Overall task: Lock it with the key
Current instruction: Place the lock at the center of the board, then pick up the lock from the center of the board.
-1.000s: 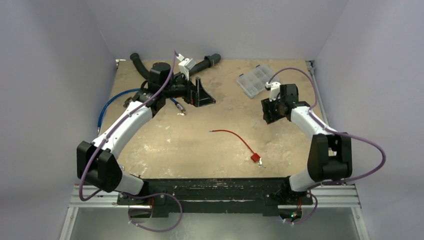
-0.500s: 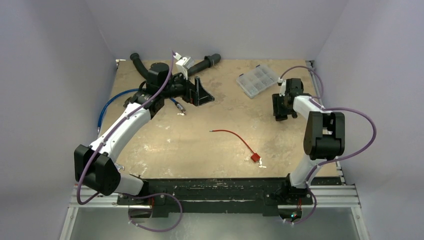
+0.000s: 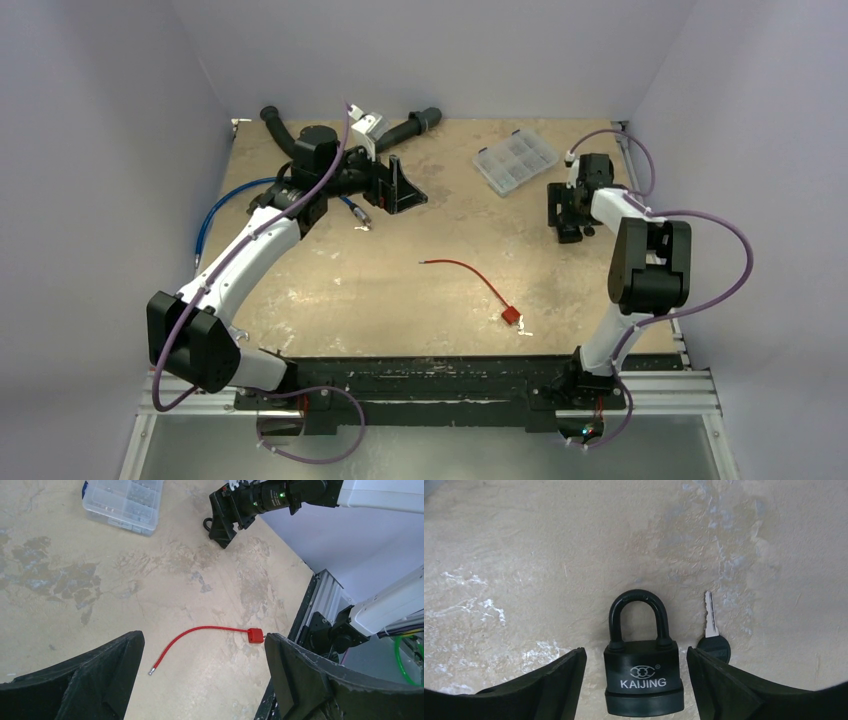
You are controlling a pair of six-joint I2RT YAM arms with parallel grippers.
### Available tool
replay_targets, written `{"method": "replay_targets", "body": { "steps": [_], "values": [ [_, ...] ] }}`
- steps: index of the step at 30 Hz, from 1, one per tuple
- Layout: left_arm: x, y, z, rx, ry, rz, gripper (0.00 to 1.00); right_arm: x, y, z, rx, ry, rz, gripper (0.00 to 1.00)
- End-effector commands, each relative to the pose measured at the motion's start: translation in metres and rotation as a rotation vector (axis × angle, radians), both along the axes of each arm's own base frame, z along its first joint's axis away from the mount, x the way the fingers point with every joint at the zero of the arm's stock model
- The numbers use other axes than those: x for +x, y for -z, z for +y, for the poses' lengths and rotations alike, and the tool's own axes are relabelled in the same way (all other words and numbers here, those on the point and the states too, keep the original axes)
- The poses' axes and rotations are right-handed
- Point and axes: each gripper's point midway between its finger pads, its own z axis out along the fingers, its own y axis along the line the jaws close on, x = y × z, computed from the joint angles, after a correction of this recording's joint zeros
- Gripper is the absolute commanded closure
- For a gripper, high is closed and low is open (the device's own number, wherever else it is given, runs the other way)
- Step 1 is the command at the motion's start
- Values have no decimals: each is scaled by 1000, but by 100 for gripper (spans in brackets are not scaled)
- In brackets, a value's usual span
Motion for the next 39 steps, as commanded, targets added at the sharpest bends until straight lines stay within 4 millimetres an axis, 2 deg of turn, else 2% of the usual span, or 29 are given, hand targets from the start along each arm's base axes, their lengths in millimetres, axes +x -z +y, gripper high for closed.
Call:
{"method": "replay_targets", "body": {
  "steps": [1, 4, 9, 12, 16, 21, 25, 30, 39],
  "values": [
    [-5, -14, -1, -5, 31, -82, 0, 22, -35, -1, 8, 21, -115, 17],
    [-10, -17, -3, -5, 76, -109, 0, 25, -49, 3, 23, 7, -138, 17],
    [-15, -16, -1, 15, 109, -151, 0, 24, -91, 12, 36, -69, -232, 18],
    [-15, -13, 0, 18, 106, -171, 0, 11, -102, 22, 59, -112, -239, 21],
    [-9, -6, 2, 36, 75, -167, 0, -15, -105, 52, 73, -236, -223, 24],
    [0, 4, 5, 54, 34, -146, 0, -64, -91, 117, 88, -504, -133, 29],
    [9, 13, 11, 86, -22, -140, 0, -108, -71, 158, 113, -701, -23, 32],
    [27, 29, 29, 180, -143, -153, 0, -141, -48, 177, 106, -835, 54, 35],
    [26, 42, 36, 212, -177, -126, 0, -163, -24, 196, 98, -983, 173, 40]
  ]
}}
